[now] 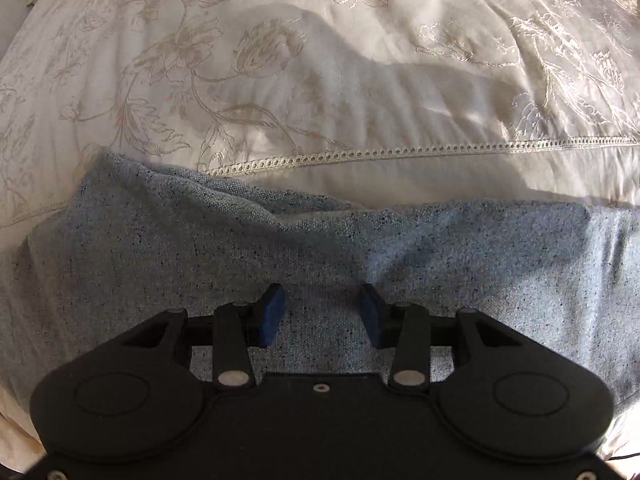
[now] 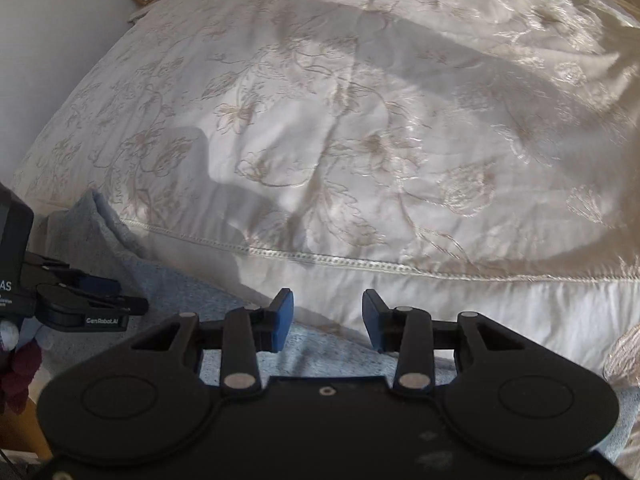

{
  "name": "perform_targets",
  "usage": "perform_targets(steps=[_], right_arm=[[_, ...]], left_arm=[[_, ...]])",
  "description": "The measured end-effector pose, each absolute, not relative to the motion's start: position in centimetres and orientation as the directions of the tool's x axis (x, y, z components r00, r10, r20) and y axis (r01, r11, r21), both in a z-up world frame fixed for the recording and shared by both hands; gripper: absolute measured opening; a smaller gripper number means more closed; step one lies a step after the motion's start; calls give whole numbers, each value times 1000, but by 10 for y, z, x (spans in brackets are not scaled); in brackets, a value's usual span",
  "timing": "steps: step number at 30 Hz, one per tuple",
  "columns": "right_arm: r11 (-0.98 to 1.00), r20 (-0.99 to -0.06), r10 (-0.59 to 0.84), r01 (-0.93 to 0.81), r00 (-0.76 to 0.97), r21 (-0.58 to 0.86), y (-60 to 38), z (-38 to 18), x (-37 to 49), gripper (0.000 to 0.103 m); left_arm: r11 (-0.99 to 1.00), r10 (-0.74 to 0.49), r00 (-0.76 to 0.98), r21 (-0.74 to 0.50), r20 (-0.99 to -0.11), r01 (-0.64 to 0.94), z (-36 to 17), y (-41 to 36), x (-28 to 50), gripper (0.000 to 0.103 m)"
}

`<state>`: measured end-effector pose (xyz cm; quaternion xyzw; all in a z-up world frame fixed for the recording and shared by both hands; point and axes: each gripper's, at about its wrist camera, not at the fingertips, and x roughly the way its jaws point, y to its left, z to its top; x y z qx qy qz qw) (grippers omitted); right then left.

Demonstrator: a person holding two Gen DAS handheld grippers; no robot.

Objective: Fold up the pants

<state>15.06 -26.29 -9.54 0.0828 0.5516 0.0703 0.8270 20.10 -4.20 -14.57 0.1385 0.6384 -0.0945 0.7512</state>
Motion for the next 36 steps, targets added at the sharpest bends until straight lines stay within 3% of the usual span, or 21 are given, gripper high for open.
perform_targets(steps=[6, 14, 17, 23, 30, 36], right_arm=[[975, -918, 184, 50, 351, 215, -274, -107, 134, 41], [868, -968, -126, 496, 218, -1, -404, -130, 21, 41], [776, -959, -124, 627, 256, 67, -441, -114, -29, 41], [710, -946, -87, 686, 311, 160, -459, -108, -86, 46], [664, -942, 33, 697, 334, 270, -451, -144, -89, 49], [606, -924, 50, 724, 379, 329, -472, -155, -77, 51]], left_arm=[[941, 29, 238, 107, -971, 322, -140, -42, 209, 52], [947, 61, 233, 130, -971, 295, -152, -34, 230, 56], [934, 89, 257, 170, -962, 313, -146, -44, 216, 55], [932, 67, 264, 154, -962, 327, -124, -62, 173, 54], [906, 28, 232, 122, -972, 404, -110, -87, 135, 54], [883, -7, 204, 90, -979, 460, -107, -111, 120, 54]])
